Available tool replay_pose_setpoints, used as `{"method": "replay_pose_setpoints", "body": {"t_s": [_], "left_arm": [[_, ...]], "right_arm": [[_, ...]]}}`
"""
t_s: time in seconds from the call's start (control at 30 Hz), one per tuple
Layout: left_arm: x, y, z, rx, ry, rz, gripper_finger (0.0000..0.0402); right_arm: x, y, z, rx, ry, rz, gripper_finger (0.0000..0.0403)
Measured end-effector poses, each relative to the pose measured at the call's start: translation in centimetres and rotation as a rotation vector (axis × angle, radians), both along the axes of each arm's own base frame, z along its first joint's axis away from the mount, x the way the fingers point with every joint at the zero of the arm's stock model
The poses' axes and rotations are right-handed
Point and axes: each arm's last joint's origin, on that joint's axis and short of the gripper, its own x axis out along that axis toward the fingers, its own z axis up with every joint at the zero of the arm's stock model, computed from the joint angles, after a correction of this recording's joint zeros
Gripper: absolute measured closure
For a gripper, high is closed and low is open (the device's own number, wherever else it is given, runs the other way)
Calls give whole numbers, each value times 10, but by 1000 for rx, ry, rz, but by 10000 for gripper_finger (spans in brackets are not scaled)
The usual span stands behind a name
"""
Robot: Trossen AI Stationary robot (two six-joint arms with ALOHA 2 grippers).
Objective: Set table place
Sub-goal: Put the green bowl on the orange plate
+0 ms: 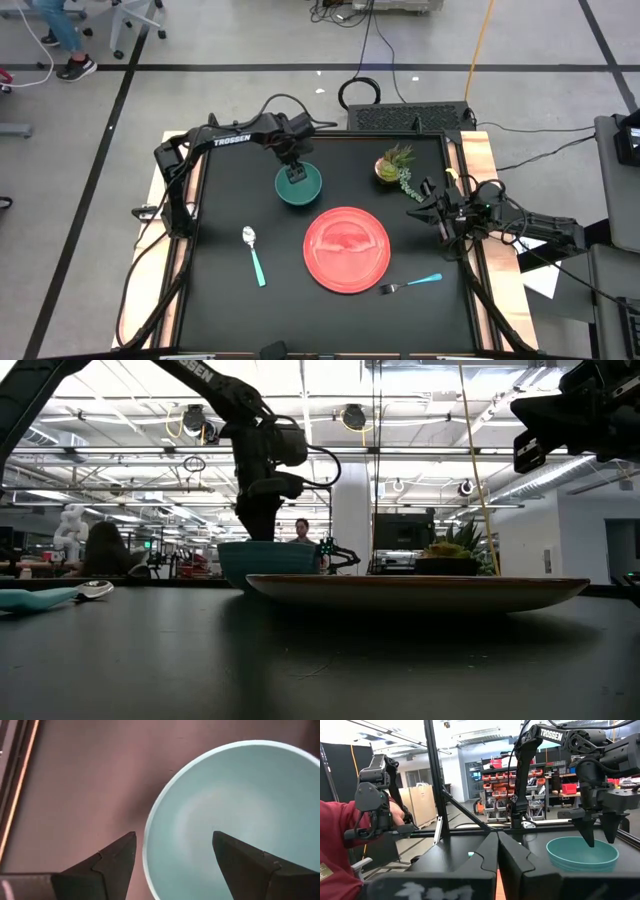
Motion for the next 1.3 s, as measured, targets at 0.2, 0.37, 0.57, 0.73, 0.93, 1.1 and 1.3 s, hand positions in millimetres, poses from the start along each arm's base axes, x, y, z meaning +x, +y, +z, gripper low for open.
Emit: {"method": "replay_pose_setpoints", "body": {"t_s": [0.2,0.37,0.57,0.73,0.93,1.1,1.3], "left_arm": [[-1,0,-7,3,13,14,133],[-5,0,-12,30,53,26,133],[-5,0,-13,35,54,22,133],[-5,0,-13,37,55,16,133],[-5,0,-13,37,54,16,133],[-5,0,-13,39,54,8,133],[-5,0,-13,41,55,-2,133]], "right_arm": [[0,0,0,4,1,1,403],[0,0,0,4,1,1,403],[0,0,0,4,1,1,403],[0,0,0,4,1,1,403],[0,0,0,4,1,1,403],[0,0,0,4,1,1,403],[0,0,0,4,1,1,403]]}}
